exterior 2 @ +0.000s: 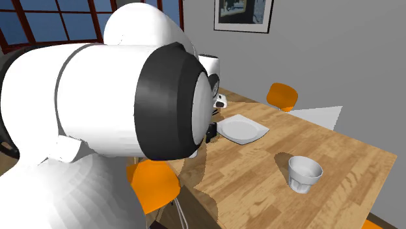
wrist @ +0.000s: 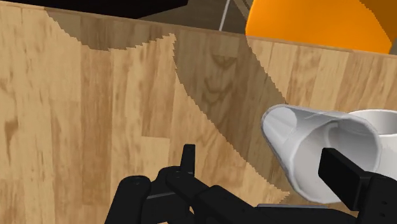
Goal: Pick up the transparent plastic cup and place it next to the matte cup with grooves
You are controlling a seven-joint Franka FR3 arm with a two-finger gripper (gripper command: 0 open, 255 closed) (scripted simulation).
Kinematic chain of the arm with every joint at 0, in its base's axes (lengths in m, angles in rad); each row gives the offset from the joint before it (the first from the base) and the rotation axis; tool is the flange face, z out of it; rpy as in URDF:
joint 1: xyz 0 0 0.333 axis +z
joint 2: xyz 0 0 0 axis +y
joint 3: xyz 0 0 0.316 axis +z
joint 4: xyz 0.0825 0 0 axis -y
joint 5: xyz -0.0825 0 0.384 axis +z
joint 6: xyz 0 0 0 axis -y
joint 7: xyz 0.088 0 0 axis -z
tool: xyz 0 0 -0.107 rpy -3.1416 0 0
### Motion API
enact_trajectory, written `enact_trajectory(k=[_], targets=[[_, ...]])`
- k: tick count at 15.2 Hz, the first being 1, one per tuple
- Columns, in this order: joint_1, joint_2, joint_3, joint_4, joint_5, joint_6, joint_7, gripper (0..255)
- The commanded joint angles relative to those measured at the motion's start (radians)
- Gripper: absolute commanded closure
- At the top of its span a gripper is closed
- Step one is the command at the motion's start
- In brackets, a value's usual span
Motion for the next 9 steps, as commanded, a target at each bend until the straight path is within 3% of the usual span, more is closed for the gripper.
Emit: enact_trajectory(k=[1, 5, 9], targets=[[0.008, 0.075, 0.011, 0.049, -0.005, 0.027, 0.031, 0], [0.027, 0.216, 0.024, 0.147, -0.019, 0.070, 0.083, 0], [0.032, 0.243, 0.025, 0.125, -0.024, 0.119, 0.087, 0]])
